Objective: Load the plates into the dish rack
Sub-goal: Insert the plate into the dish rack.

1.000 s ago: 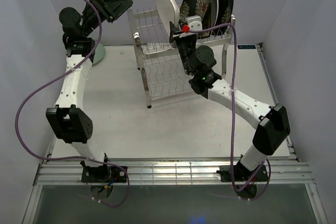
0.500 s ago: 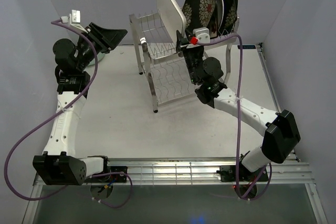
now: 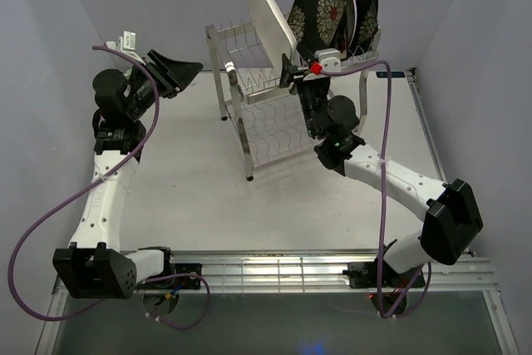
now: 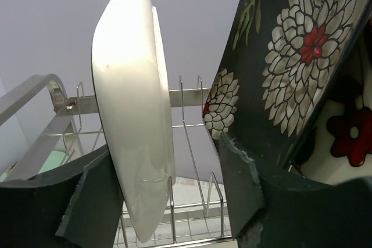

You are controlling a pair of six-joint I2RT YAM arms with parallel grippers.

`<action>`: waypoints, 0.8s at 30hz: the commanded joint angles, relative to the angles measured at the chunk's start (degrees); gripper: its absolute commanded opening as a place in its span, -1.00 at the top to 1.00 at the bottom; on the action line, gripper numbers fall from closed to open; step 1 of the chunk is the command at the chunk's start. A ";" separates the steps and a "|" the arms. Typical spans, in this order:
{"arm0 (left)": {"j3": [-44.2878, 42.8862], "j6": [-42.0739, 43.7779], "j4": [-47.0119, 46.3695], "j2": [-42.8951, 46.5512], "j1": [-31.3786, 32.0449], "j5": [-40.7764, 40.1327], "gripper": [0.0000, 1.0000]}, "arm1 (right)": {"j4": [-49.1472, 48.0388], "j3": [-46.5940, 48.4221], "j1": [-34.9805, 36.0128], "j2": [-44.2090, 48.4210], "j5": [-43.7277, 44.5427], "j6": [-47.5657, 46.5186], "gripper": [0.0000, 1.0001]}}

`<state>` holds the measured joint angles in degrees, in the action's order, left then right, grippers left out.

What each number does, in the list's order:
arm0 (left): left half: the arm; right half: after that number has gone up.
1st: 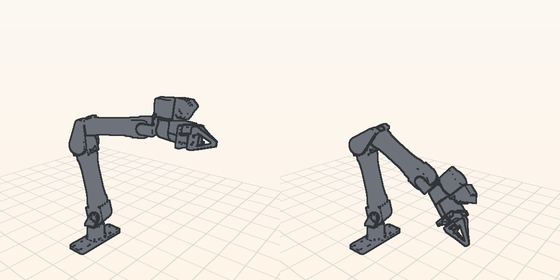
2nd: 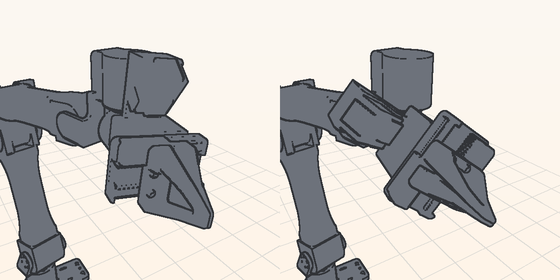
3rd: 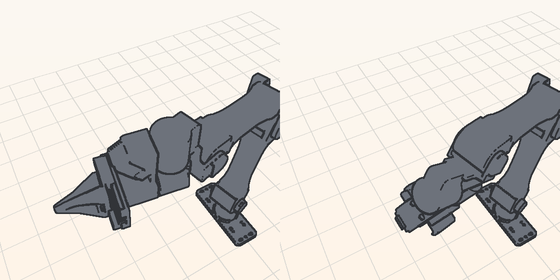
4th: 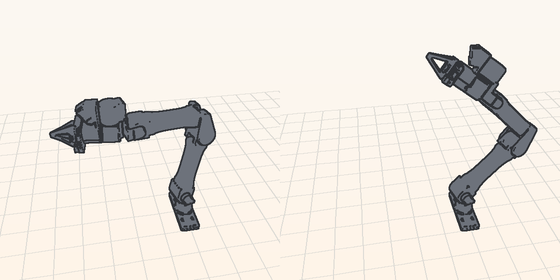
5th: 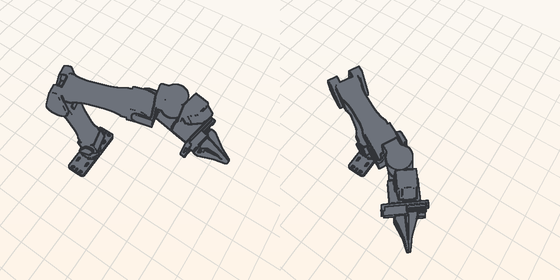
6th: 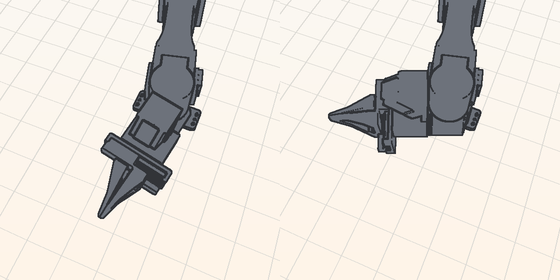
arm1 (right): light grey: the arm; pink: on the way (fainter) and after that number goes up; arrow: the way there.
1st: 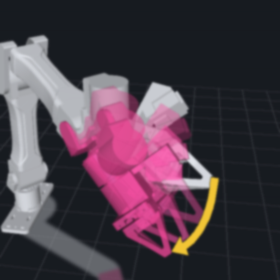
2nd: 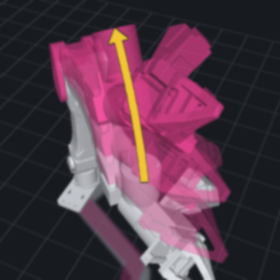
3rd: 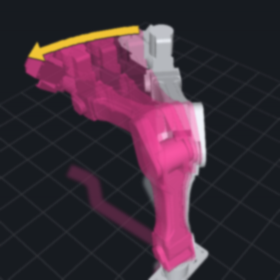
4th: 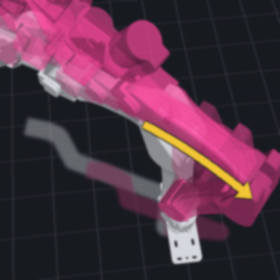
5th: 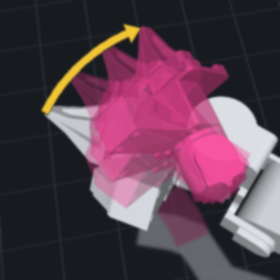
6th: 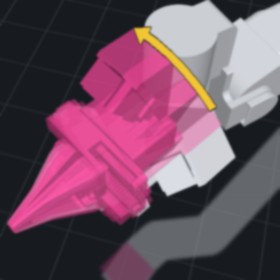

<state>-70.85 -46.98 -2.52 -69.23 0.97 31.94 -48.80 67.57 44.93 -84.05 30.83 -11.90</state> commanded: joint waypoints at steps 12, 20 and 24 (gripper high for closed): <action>-0.26 0.93 0.15 1.03 -0.01 2.24 -0.16 | 1.15 0.90 -1.42 6.70 0.20 4.34 -0.47; 0.27 1.28 0.50 1.29 0.78 2.51 -0.18 | 14.68 8.54 -1.33 7.15 -4.63 7.59 -0.63; 0.45 2.33 1.38 2.34 2.19 1.55 -0.20 | 19.77 11.43 -1.33 7.50 -5.69 8.38 -0.69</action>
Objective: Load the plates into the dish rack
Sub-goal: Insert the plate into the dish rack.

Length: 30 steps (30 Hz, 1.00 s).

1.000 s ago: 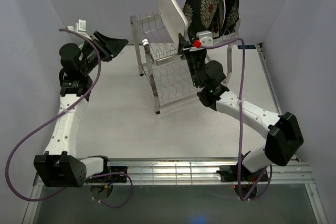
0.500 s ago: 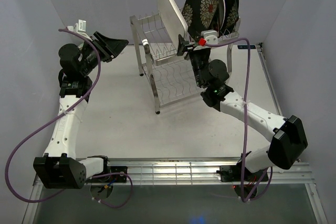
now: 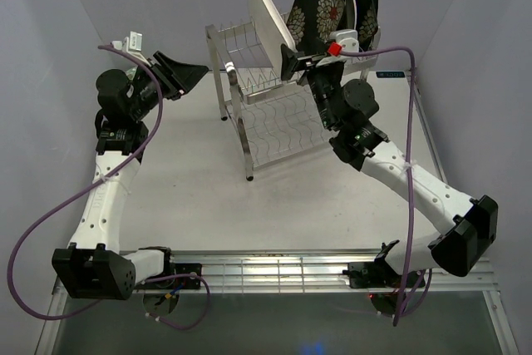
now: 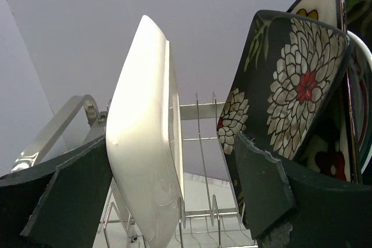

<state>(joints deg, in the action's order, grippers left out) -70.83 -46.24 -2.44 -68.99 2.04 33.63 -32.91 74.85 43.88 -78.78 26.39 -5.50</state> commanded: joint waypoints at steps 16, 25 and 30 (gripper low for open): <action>0.96 7.03 6.65 5.88 8.50 -6.89 -0.23 | 24.54 26.12 -0.28 -8.48 -3.19 0.84 -0.76; -0.71 12.31 10.96 6.42 15.71 -17.10 -0.24 | 35.71 40.54 -0.28 -14.37 -4.86 -1.18 -0.78; -4.22 13.80 13.50 2.38 18.87 -23.06 -0.25 | 36.25 41.87 -0.28 -15.17 -4.68 -1.89 -0.77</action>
<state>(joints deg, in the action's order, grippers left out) -71.96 -34.70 7.88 -64.66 19.38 16.62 2.48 114.26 43.88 -94.13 22.04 -6.20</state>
